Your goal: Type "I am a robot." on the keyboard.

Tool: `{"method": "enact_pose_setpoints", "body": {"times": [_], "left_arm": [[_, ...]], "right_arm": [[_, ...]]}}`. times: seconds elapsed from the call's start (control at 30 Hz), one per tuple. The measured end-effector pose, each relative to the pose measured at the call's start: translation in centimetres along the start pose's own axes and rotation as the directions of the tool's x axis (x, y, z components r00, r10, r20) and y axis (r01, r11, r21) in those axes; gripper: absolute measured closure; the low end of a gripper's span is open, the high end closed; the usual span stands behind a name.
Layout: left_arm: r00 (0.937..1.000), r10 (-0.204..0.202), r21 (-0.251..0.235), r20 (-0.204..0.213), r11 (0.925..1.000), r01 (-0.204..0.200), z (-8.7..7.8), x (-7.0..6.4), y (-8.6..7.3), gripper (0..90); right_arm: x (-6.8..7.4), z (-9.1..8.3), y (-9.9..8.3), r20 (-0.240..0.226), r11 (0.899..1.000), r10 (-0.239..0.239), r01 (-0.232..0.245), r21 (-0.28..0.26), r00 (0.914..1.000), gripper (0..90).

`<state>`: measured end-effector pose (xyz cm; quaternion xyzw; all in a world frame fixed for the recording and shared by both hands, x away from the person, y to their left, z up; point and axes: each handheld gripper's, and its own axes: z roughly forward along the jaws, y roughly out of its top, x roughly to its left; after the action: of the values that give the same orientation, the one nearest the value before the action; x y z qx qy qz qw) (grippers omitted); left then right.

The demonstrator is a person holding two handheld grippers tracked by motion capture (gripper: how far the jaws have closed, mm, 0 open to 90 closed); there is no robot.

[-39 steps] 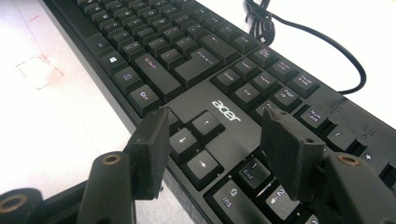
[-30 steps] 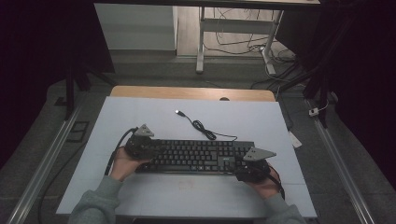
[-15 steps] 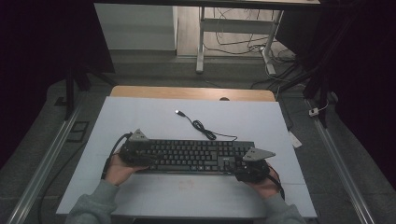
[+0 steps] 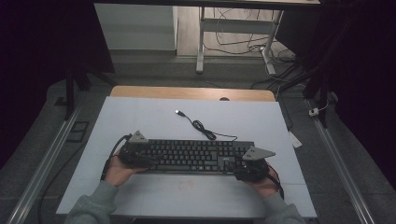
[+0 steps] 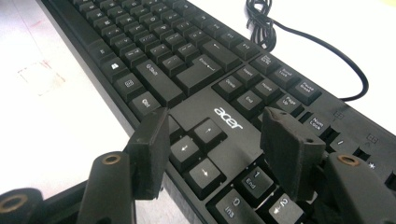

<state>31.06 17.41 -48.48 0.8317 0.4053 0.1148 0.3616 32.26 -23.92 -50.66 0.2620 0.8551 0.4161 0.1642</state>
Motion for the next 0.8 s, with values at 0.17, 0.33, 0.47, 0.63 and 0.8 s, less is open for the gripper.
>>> {"method": "enact_pose_setpoints", "body": {"times": [0.17, 0.33, 0.47, 0.63, 0.8], "left_arm": [[1.0, -0.004, -0.002, 0.001, 1.0, 0.004, 0.1, 0.1, 0.0, 32.0], [1.0, -0.002, 0.0, 0.009, 1.0, 0.002, 0.2, 0.0, 0.0, 31.9], [1.0, -0.003, -0.001, 0.006, 1.0, 0.003, 0.1, 0.1, 0.0, 31.9], [1.0, -0.006, -0.003, 0.003, 1.0, 0.006, 0.1, 0.2, -0.1, 31.9], [1.0, -0.003, -0.003, 0.003, 1.0, 0.003, 0.2, 0.1, 0.0, 31.8]], "right_arm": [[0.2, 0.1, 0.5, -0.011, 1.0, 0.007, -0.007, -0.014, 0.9999, 43.1], [0.3, 0.4, 1.3, -0.023, 0.999, 0.026, -0.027, -0.042, 0.9994, 43.3], [0.3, 0.8, 1.9, -0.025, 0.998, 0.03, -0.031, -0.051, 0.9992, 43.4], [0.6, 1.2, 2.8, -0.031, 0.998, 0.02, -0.021, -0.06, 0.9993, 44.3], [0.8, 1.8, 3.5, -0.036, 0.998, 0.011, -0.013, -0.054, 0.9993, 47.6]]}}
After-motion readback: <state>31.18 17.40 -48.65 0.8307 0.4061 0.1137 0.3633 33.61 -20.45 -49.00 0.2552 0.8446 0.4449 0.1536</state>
